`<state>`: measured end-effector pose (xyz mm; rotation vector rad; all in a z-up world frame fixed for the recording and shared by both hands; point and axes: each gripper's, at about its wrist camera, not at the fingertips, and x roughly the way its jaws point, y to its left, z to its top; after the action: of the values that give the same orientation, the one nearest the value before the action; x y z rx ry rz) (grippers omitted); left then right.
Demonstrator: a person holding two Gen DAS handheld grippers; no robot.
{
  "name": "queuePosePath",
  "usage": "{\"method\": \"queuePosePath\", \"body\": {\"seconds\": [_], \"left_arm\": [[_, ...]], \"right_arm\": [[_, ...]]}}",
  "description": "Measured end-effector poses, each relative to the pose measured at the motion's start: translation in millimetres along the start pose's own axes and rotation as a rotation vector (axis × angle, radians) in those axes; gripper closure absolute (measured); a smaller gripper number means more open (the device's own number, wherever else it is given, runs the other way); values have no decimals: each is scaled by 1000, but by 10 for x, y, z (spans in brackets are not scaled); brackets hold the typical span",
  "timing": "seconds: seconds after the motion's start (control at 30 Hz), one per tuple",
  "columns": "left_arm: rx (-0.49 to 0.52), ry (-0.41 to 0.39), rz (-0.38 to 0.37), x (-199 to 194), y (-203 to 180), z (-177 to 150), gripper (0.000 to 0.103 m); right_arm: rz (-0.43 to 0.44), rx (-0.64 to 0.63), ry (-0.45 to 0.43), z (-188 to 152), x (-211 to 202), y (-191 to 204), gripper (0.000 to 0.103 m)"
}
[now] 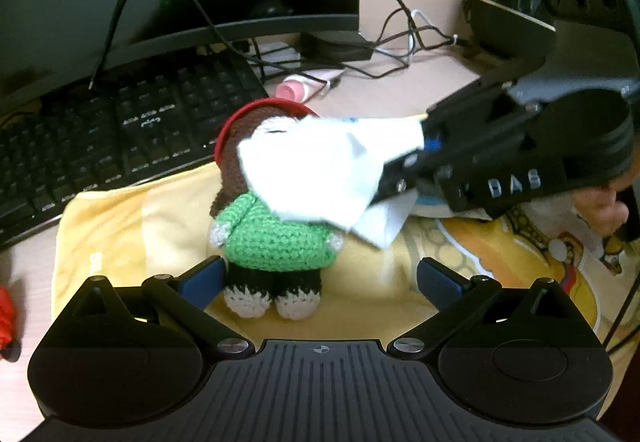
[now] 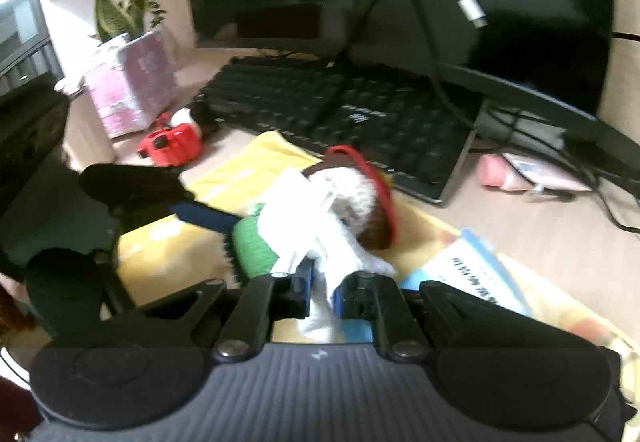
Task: Organize soft objects
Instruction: 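Wipe the doll's red hat and face with the right gripper's tissue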
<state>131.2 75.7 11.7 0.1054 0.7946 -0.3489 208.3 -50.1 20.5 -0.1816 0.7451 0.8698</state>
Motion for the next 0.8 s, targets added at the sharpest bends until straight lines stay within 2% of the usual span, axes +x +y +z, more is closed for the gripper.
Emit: {"method": "queuePosePath", "body": {"seconds": [0.07, 0.1, 0.17, 0.27, 0.37, 0.43, 0.5, 0.57, 0.67, 0.8], "left_arm": [[-5, -1, -3, 0, 7, 0, 0], [-8, 0, -6, -1, 12, 0, 0], [-16, 2, -15, -3, 22, -1, 0], [-20, 6, -22, 0, 30, -6, 0], [-23, 11, -23, 8, 39, -7, 0], [-33, 17, -28, 14, 55, -10, 0], [-47, 24, -40, 21, 77, -15, 0], [-54, 23, -46, 15, 93, -15, 0], [-58, 14, -59, -6, 105, -11, 0], [-57, 21, -54, -6, 107, -16, 0]], "right_arm": [[-42, -23, -32, -3, -9, 16, 76], [-43, -36, -45, 1, 2, 45, 76], [-12, -51, -70, -1, 1, 106, 75], [13, -109, -112, 46, 35, 259, 61], [-1, -194, -146, 103, 120, 433, 61], [-26, -241, -162, 138, 203, 519, 65], [-62, -272, -192, 156, 261, 549, 95], [-41, -227, -220, 203, 245, 508, 95], [55, -105, -243, 323, 166, 360, 95], [-18, -71, -182, 410, 261, 224, 95]]}}
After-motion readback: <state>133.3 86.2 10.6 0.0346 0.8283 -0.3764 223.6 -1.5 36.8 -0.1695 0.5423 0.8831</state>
